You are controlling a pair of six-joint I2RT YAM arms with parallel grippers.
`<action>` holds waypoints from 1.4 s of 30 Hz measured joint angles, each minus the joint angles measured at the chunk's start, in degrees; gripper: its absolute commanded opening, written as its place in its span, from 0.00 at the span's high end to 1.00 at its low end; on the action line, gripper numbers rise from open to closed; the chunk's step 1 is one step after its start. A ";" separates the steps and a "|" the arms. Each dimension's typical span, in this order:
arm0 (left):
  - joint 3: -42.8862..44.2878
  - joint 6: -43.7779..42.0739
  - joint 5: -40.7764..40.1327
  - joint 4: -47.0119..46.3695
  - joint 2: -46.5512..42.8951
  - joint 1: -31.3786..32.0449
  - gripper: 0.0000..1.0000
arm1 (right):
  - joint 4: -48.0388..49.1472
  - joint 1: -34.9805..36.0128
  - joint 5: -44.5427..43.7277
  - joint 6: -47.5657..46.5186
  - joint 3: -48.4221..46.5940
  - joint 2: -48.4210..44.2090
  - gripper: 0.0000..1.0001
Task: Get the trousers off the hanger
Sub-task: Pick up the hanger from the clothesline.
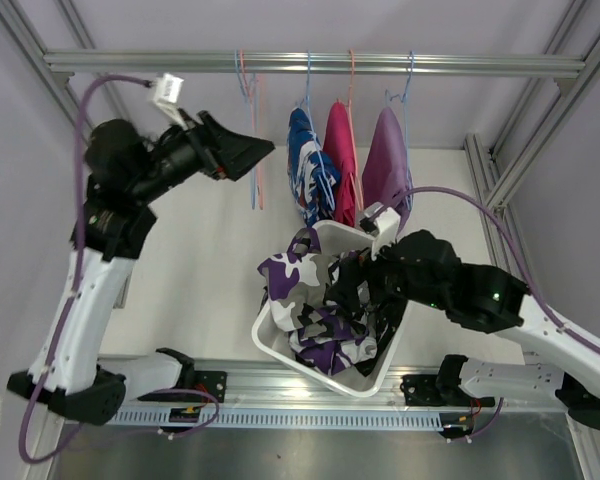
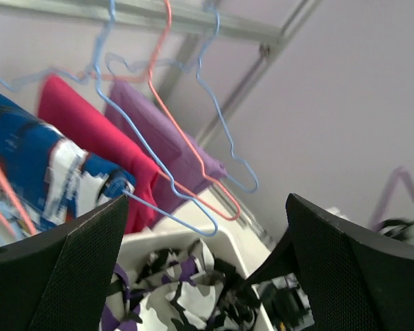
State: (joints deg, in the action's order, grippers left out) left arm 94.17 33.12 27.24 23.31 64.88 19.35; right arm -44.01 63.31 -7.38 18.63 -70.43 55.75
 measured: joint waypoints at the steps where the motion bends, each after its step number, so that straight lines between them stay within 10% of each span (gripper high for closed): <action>1: 0.04 0.04 1.07 -0.44 1.88 0.87 0.01 | -0.26 0.00 -0.31 -0.31 -1.51 -0.57 0.00; 19: 16.11 0.44 0.28 -0.20 32.26 8.76 0.04 | -5.53 0.00 -2.91 -0.66 -5.09 -8.52 0.01; 24: 15.47 2.34 -0.28 -4.07 34.51 9.25 0.39 | -5.84 0.00 -3.45 -0.46 -3.61 -11.10 0.01; 34: 8.31 7.06 -2.60 -13.49 33.99 10.03 0.60 | -6.88 0.00 -4.13 0.72 0.11 -15.43 0.00; 42: 0.63 12.39 -3.45 -19.19 31.47 10.49 0.96 | -7.89 0.00 -4.31 1.49 1.49 -17.38 0.01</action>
State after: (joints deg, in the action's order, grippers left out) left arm 94.80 45.52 23.79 4.12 96.36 29.85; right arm -51.90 63.31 -11.68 20.12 -68.95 38.37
